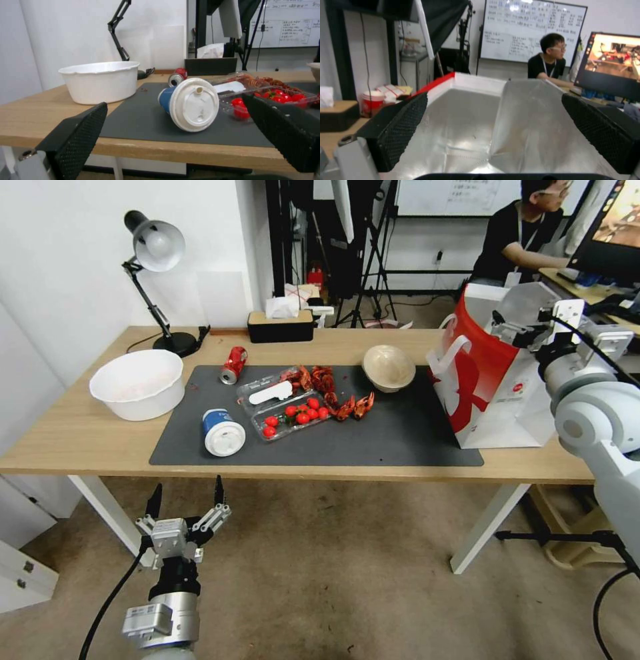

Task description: Pick up the trash from the table and place it into the takeout bag.

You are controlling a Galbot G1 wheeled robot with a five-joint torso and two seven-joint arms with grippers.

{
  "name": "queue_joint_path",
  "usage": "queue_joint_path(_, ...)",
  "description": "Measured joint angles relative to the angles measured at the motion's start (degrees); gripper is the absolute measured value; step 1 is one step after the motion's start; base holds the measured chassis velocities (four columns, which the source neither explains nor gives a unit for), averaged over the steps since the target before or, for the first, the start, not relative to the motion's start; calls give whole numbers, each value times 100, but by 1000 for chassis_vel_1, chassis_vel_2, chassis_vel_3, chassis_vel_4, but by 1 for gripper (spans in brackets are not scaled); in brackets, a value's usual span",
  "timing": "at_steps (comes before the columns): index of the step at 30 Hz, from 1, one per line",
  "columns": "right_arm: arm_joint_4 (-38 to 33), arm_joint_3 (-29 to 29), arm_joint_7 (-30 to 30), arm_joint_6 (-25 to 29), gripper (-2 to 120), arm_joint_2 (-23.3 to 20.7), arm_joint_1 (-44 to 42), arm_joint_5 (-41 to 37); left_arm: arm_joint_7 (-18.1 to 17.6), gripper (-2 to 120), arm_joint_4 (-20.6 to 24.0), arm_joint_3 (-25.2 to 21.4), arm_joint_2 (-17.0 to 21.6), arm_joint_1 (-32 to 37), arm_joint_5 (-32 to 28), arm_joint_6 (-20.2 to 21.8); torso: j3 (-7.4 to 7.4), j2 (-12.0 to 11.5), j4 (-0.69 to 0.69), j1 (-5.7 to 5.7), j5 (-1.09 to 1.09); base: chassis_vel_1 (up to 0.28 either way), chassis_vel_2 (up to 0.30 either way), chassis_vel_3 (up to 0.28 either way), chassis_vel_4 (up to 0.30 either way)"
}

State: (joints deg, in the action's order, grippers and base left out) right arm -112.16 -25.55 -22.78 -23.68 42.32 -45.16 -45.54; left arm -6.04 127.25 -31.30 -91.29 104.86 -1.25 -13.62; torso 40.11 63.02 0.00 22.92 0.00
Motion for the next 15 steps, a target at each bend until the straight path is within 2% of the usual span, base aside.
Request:
queue_joint_path(7, -356, -242, 42, 253, 100, 15, -275, 11, 0, 100, 27, -10, 12, 31, 0, -9, 0, 0, 0, 0, 0, 0, 0, 0, 0)
queue_joint_path(15, -1037, -522, 318, 813, 100, 116, -1010, -86, 0, 100, 53, -2, 19, 46, -1, -14, 0, 0, 1, 0, -1, 0, 0, 0, 0)
